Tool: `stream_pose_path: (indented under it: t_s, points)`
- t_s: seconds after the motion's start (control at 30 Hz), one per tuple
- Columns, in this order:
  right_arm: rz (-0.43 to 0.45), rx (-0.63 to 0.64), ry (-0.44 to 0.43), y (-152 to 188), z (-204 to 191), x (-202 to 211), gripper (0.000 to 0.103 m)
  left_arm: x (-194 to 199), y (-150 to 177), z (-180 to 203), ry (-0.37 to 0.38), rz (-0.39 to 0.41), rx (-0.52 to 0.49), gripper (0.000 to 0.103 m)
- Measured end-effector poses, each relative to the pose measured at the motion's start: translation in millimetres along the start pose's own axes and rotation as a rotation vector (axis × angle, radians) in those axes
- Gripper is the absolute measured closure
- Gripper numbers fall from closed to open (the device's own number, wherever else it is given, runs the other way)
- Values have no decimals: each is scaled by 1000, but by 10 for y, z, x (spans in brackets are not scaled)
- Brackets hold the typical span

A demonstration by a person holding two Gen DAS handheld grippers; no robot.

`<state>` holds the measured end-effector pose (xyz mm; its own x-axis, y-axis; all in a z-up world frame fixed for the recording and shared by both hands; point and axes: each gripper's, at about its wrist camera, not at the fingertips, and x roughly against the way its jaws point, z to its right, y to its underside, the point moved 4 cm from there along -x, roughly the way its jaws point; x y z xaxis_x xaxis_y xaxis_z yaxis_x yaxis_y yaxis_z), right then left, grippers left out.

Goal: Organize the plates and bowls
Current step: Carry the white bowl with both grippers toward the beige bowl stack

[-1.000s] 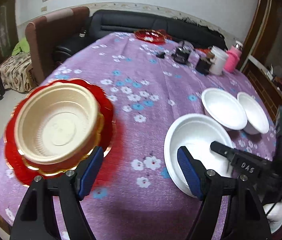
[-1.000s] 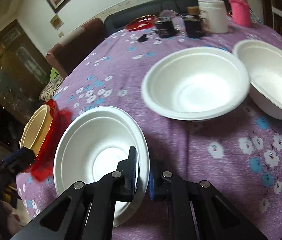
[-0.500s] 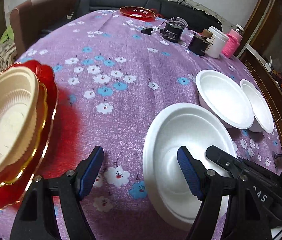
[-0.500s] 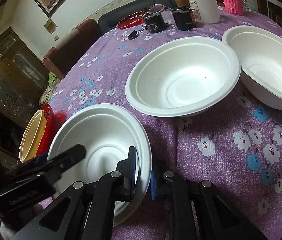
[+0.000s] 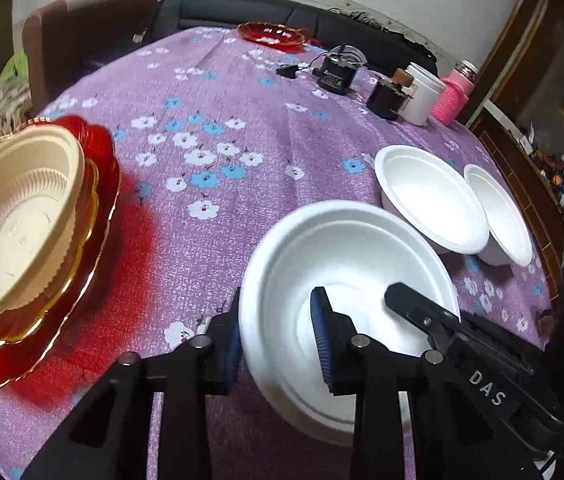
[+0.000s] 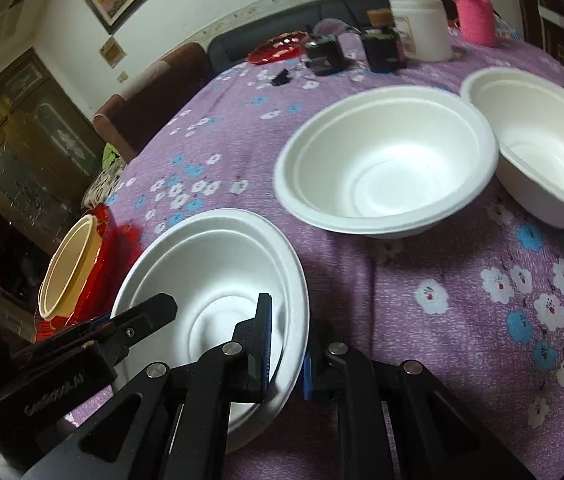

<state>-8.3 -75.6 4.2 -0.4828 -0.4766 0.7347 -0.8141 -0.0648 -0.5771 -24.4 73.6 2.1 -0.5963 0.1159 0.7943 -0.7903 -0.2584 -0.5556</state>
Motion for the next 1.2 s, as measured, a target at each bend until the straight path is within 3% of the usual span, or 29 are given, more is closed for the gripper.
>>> stream_pose_path:
  t_s: [0.23,0.67,0.97,1.2]
  points:
    - [27,24,-15,41,-94,22,89,8,85,-113,17,-20,19,73]
    - [77,69,-25,91,-234,54,90,182,162,-192,19,18,23,73]
    - [120,104,-60,61,-609,219,90,594,66,-318,-16,137,34,69]
    - [97,167,-131,-115,-1289,57,90,1055,-82,-866,-58,250,116,68]
